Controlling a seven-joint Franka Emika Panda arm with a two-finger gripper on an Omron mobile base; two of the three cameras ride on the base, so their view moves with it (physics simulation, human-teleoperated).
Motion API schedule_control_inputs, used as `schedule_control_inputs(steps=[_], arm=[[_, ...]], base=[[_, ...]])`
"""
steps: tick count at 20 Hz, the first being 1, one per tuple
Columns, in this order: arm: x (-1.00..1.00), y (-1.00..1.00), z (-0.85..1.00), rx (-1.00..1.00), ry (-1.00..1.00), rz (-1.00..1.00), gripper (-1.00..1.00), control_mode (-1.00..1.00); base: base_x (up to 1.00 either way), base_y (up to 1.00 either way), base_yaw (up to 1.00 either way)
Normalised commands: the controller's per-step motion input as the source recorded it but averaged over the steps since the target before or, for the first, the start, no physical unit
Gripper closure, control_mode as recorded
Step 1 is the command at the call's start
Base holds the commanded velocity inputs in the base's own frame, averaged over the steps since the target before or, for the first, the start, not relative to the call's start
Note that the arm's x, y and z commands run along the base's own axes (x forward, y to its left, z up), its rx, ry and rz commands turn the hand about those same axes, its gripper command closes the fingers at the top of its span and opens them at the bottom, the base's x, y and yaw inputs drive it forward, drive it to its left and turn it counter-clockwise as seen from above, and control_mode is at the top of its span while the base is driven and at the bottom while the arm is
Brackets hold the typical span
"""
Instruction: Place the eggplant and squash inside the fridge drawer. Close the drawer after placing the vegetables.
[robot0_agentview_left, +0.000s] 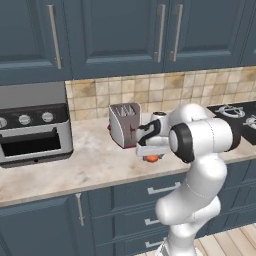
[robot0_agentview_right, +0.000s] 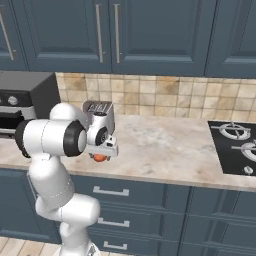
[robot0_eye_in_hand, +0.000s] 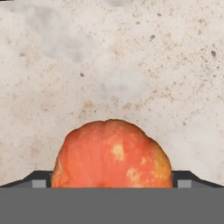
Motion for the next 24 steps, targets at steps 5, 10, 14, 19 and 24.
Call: schedule_control_inputs(steps=[5, 10, 14, 19, 24], arm=[[0.00, 0.02, -0.30, 0.00, 0.00, 0.00, -1.00, -1.00], [-0.22, 0.01, -0.28, 0.00, -0.02, 0.00, 1.00, -1.00], [-0.45, -0.01, 0.42, 0.00, -0.10, 0.00, 1.00, -1.00], [-0.90, -0.24, 0.72, 0.00, -0.09, 0.00, 1.00, -1.00], [-0.97, -0.06, 0.79, 0.00, -0.07, 0.00, 1.00, -1.00]], base=[[0.00, 0.00, 0.00], [0.00, 0.00, 0.00], [0.00, 0.00, 0.00], [0.00, 0.00, 0.00], [0.00, 0.00, 0.00]])
